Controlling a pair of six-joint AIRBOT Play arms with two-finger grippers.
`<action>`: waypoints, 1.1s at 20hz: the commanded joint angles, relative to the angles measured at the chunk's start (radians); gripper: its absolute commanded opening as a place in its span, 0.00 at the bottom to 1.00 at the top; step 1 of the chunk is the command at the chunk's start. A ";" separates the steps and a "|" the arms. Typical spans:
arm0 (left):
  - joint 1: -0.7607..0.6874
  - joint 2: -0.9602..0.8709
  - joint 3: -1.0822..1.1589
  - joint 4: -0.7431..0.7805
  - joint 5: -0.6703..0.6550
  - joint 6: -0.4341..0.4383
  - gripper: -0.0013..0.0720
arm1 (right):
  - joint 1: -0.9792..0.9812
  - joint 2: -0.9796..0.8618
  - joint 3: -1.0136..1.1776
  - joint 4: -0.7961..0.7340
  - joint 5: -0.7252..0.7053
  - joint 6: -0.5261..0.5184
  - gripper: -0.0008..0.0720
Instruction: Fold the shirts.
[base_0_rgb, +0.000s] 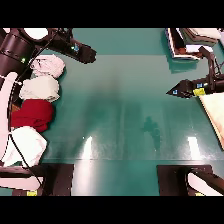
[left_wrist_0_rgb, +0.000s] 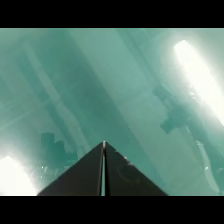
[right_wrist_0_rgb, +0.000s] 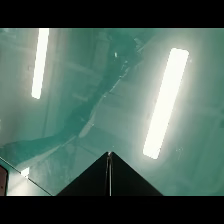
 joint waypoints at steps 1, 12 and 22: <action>0.000 0.000 0.000 0.000 0.000 0.000 0.05 | 0.001 0.001 0.000 0.000 0.000 0.001 0.04; 0.000 0.000 0.000 0.000 0.001 0.000 0.05 | 0.001 0.001 0.000 0.000 0.006 0.001 0.04; 0.206 -0.066 0.000 0.457 0.220 -0.272 0.81 | 0.001 0.001 0.000 0.000 0.016 0.001 0.04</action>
